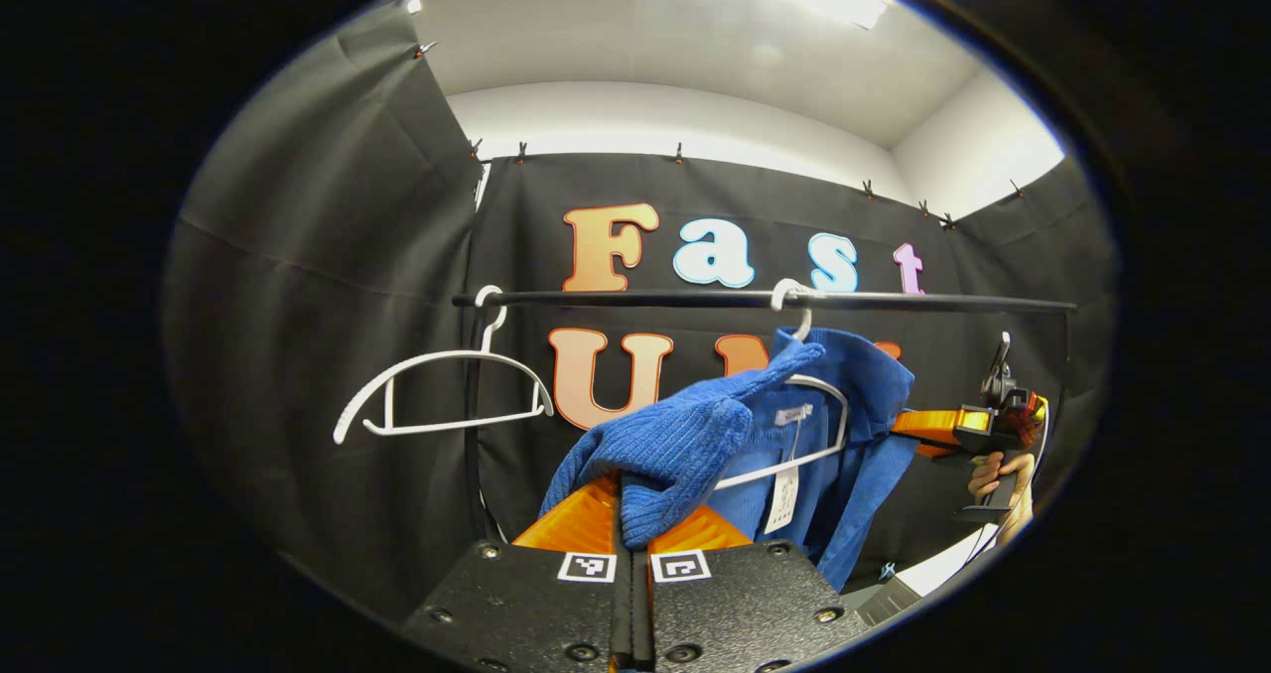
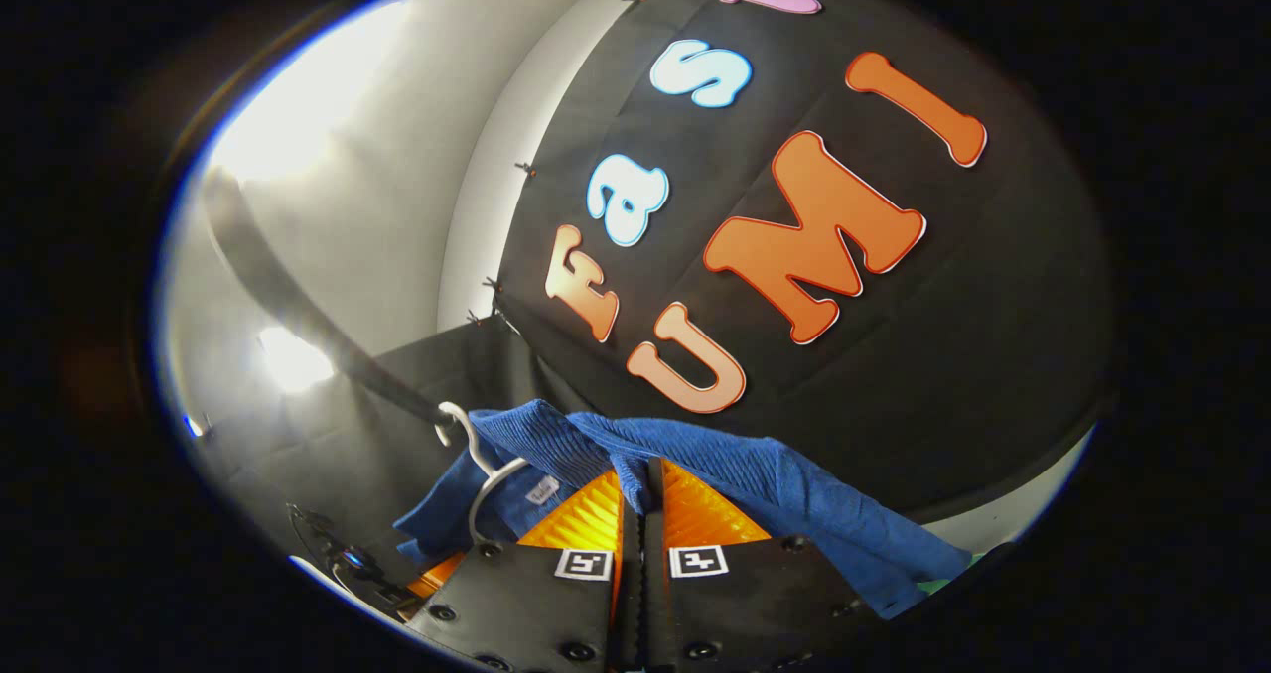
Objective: Grasp the clothes on the hanger with both hands and then place them into the laundry hamper below.
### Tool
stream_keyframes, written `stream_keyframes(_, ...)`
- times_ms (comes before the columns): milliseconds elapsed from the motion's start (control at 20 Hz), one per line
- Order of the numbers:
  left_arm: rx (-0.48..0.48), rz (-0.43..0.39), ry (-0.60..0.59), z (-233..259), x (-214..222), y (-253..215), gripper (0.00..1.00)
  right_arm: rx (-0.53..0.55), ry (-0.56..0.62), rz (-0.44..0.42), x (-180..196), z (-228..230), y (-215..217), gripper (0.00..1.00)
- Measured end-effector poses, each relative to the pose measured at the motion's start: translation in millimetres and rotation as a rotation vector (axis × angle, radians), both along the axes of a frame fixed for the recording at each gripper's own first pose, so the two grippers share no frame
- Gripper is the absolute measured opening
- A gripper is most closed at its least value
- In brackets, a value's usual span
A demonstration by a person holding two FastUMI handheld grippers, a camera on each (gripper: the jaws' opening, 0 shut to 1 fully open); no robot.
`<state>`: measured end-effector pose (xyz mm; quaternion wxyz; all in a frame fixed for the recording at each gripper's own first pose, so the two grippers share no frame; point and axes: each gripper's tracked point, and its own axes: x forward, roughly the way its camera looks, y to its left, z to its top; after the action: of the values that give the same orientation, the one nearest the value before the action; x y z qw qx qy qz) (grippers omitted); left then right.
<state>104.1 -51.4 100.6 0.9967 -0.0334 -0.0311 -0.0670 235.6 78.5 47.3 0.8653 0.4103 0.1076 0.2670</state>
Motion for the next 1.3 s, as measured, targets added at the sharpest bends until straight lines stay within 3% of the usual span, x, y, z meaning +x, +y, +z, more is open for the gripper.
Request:
stream_keyframes(350, 0.011, 0.006, -0.049, 36.1, 5.3, 22.6, 0.0, 0.052, 0.027, -0.079, 31.1, 22.4, -32.5, 0.07)
stream_keyframes(600, -0.009, 0.032, -0.06, 51.7, 10.4, 48.9, 0.0, 0.026, 0.04, -0.123, 43.8, 29.1, -32.3, 0.07)
stream_keyframes(1100, 0.039, 0.053, 0.01, 23.5, 48.3, 64.2, 0.0, -0.029, 0.079, -0.2, 81.2, 4.8, -42.9, 0.07)
stream_keyframes(1300, 0.05, 0.076, 0.052, -6.2, 53.9, 72.5, 0.0, -0.108, 0.078, -0.211, 87.7, -20.6, -40.1, 0.07)
